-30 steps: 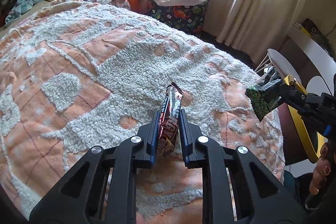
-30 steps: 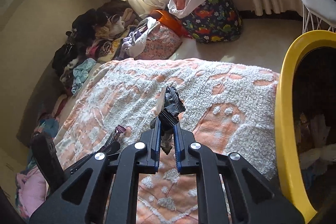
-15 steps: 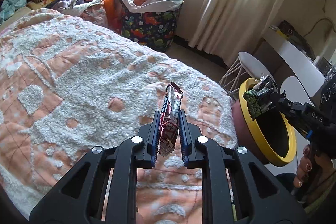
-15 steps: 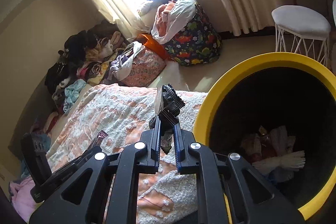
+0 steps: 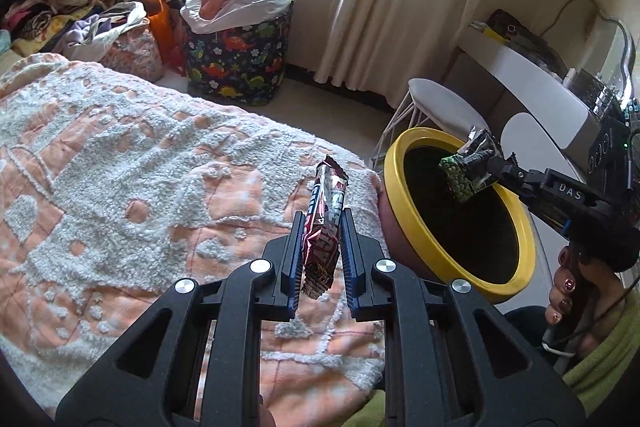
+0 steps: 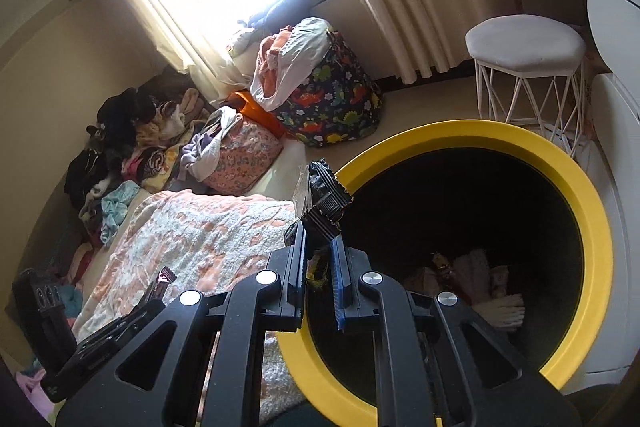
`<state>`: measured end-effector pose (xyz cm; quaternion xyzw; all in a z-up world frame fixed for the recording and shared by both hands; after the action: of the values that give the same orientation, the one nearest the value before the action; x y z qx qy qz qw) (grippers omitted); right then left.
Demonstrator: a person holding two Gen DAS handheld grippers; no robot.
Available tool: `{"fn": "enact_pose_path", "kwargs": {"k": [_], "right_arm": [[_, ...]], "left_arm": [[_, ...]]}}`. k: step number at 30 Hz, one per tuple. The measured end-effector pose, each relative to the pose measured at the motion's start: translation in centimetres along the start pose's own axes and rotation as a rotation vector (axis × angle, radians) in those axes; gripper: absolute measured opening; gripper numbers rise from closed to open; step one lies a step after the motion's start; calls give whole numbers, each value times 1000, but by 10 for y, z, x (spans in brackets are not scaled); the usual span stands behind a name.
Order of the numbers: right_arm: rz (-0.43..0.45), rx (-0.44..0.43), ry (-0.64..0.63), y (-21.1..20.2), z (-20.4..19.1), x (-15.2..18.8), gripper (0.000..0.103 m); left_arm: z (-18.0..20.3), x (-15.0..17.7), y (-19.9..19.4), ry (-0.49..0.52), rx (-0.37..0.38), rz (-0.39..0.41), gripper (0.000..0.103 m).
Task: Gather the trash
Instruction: 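Carry the wrapper and snack packet in both tools over the bin, then open both tools to drop the wrapper and snack packet into the bin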
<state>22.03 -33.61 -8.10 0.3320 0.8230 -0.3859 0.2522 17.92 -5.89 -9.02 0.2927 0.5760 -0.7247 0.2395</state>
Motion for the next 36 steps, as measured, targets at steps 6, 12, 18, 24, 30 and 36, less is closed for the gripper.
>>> {"fn": "enact_pose_path", "kwargs": {"k": [6,12,18,24,30,36], "right_arm": [[21,39,26,-12,18,-5,11],[9,73,57,-20,33,-6,11],[-25,94,82,-25,47,-2,13],[-25,123,114,-37,60,0,32],[-6,148,97,-60,62,-1,50],[58,142,10,-88,50,-4,70]], "left_arm": [[22,0,-2,43,26,-1,12],[49,-1,3,89,57,-7,12],[81,-4,17,145,91,-22,12],[113,-3,39,207,110,-47,12],[133,-2,58,229,137,-80,22],[134,-3,53,223,111,-51,61]]}}
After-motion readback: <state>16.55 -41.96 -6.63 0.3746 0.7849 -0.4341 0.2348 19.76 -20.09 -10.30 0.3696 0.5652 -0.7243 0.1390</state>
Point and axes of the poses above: each gripper's, at about its wrist camera, not at the fingertips, and y roughly the way its jaws point, z to its right, x to its underside, the point moved 3 cm from there along y, roughly the way its jaws point, and after that the axes turned 9 degrees about -x, right-handed, at the moved point
